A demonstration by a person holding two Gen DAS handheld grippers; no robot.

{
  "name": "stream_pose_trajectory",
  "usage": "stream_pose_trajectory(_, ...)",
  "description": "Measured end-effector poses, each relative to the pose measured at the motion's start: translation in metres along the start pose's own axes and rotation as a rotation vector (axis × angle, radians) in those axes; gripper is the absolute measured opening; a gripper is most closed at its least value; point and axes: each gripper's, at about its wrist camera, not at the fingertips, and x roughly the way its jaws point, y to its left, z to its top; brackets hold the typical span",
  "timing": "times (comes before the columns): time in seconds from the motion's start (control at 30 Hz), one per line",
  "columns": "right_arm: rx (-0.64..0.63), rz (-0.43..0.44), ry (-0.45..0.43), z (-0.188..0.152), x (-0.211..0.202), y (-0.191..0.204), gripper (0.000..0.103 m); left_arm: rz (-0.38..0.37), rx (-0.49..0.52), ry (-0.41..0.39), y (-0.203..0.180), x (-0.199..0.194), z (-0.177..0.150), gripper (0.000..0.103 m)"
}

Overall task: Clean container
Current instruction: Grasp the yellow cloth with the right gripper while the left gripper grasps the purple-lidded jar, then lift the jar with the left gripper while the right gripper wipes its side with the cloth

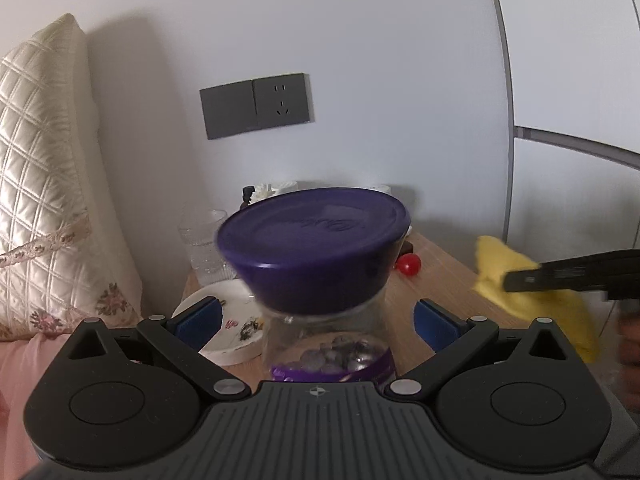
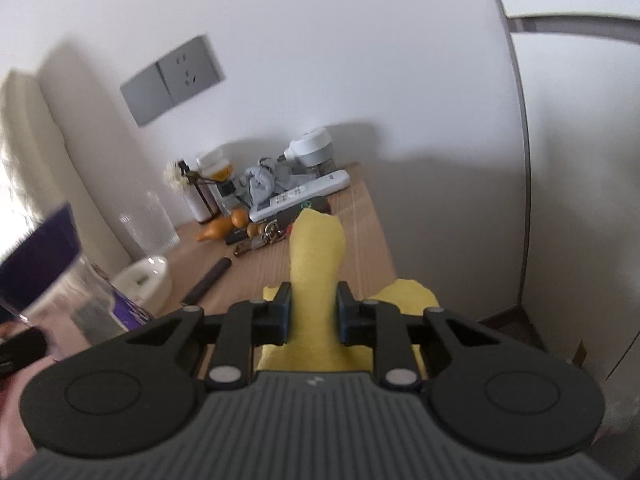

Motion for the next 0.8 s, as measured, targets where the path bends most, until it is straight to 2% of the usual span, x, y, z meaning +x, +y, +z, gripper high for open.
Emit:
stream_pose_trajectory(0.13,0.076,0.037,0.01,-0.006,-0.021,-0.013,0.023,0.015,0.038,0.003,-0.005,0.014,0.001,0.097)
stream_pose_trajectory(0.2,0.091,0.054,0.006,-0.009,-0.032,-0.014,0.023,0.028,0.037,0.003,-0.005,0.018,0.0,0.088)
stream_pose_trajectory(0.47,0.151,0.126,-0.011,-0.007,-0.041,-0.003,0.023,0.013,-0.088,0.038,0.003,0.015,0.006,0.08)
stream_pose_trajectory(0.6,0.211,0.225,-0.007,0.008,-0.031,0.016,0.023,0.014,-0.079,0.063,0.002,0.011,0.006,0.081)
stream_pose_trajectory(0.8,0.385,0.388,0.072,0.023,0.006,0.047,0.023,-0.066,-0.1,0.022,0.019,-0.007,-0.016,0.082)
